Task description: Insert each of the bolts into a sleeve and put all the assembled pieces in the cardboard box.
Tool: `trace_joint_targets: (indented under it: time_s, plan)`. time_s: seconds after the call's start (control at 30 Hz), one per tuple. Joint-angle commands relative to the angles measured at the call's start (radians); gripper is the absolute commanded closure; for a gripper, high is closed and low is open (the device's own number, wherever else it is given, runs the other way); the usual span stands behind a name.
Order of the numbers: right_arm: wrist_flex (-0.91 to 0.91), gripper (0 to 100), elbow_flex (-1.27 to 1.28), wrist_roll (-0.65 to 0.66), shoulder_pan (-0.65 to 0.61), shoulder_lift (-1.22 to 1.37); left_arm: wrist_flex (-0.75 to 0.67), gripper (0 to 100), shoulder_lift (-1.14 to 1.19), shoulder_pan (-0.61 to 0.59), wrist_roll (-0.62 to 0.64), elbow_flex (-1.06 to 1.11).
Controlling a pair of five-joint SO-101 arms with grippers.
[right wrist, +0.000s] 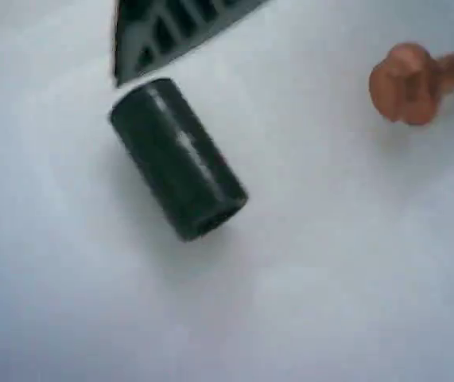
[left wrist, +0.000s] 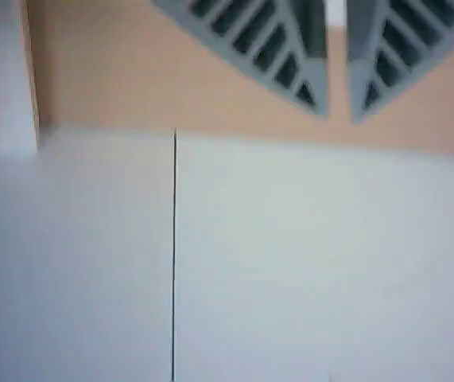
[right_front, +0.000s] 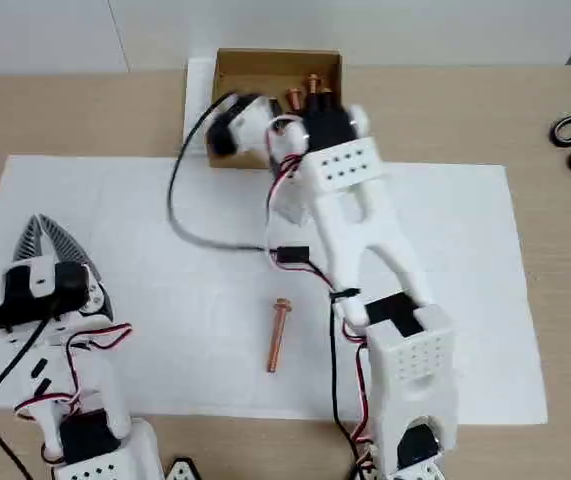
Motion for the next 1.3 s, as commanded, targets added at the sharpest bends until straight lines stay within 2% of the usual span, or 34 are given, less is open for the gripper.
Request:
trace_joint_targets:
  time_s: [0.0,0.43,0.57,0.63,0.67,0.73,0.83,0.93,1.0,1.1,1.27]
  plan:
    - [0.004,85.1,0.003,0.066,-0.028,-0.062,-0.14,99,-0.011,-0.005,-0.002,-0.036]
    - [0.004,85.1,0.003,0.066,-0.051,-0.062,-0.948,99,-0.011,-0.006,-0.002,-0.03]
    - [0.005,85.1,0.003,0.066,-0.056,-0.062,-1.088,99,-0.011,-0.008,-0.002,0.018]
    - [0.007,85.1,0.006,0.061,-0.058,-0.061,-1.092,99,-0.011,-0.008,-0.002,0.045]
    - [0.007,85.1,0.021,0.048,-0.064,-0.061,-1.053,99,-0.009,-0.009,-0.003,0.05]
    - [0.008,85.1,0.066,0.014,-0.079,-0.061,-0.859,99,-0.009,-0.009,-0.048,0.027]
    - [0.007,85.1,0.12,0.006,-0.096,-0.067,-0.433,99,-0.011,-0.009,-0.118,-0.14]
    - [0.007,85.1,0.124,0.005,-0.091,-0.068,-0.009,99,-0.009,-0.008,-0.118,-0.395]
    - [0.005,85.1,0.124,0.006,-0.09,-0.068,0.206,99,-0.008,-0.003,-0.118,-0.533]
    - [0.004,85.1,0.124,0.008,-0.09,-0.065,0.416,99,-0.008,-0.003,-0.118,-0.636]
    - [0.002,85.1,0.13,0.069,-0.085,-0.036,0.681,99,-0.008,-0.003,-0.12,-0.651]
